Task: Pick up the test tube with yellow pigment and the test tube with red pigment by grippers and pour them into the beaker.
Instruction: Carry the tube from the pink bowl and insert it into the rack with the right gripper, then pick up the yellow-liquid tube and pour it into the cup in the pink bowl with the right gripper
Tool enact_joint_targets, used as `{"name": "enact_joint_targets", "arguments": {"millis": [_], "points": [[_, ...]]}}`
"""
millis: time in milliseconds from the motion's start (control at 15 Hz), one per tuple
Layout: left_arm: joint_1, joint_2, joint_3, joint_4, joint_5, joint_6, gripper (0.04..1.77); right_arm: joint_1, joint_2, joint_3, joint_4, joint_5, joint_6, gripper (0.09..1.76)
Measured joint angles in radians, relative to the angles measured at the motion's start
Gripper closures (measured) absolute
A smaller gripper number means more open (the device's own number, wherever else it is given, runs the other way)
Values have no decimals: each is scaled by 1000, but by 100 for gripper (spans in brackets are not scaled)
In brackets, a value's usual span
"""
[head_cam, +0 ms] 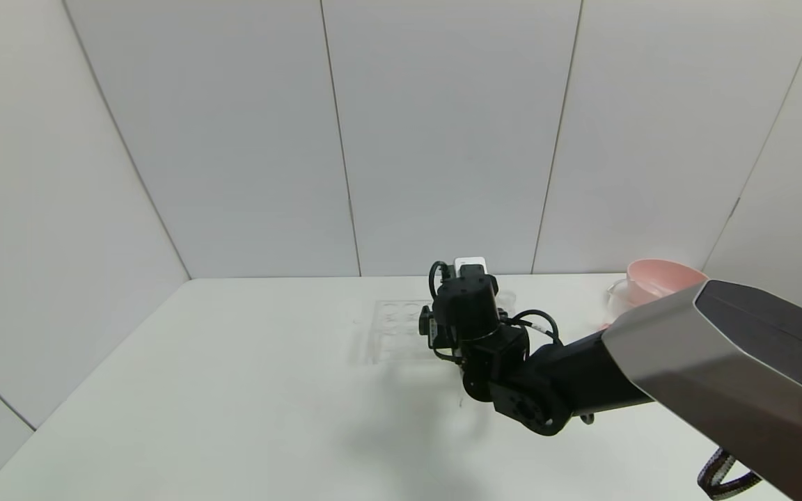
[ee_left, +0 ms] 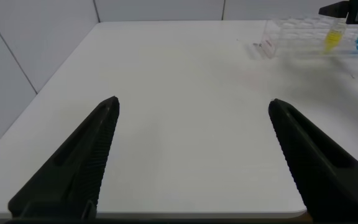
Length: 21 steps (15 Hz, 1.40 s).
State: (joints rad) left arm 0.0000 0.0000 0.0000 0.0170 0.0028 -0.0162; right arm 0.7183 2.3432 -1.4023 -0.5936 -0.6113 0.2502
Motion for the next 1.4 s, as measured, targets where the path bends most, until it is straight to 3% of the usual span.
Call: {"name": "enact_joint_targets", "arguments": {"millis": [267,400,667,800,1400], "points": [[0,0,0,0,0,0,9,0,3,-3,-1,-2,-1,19],[0,0,0,0,0,0,9,1,4,-4,-9,-3,-1,55],[0,0,0,0,0,0,9,8,4,-2,-2,-2,0,103],[0,0,0,0,0,0,9,12,5,-1,-1,-2,0,136],[0,0,0,0,0,0,9,11,3,-2,1,-2,-1,136]]}}
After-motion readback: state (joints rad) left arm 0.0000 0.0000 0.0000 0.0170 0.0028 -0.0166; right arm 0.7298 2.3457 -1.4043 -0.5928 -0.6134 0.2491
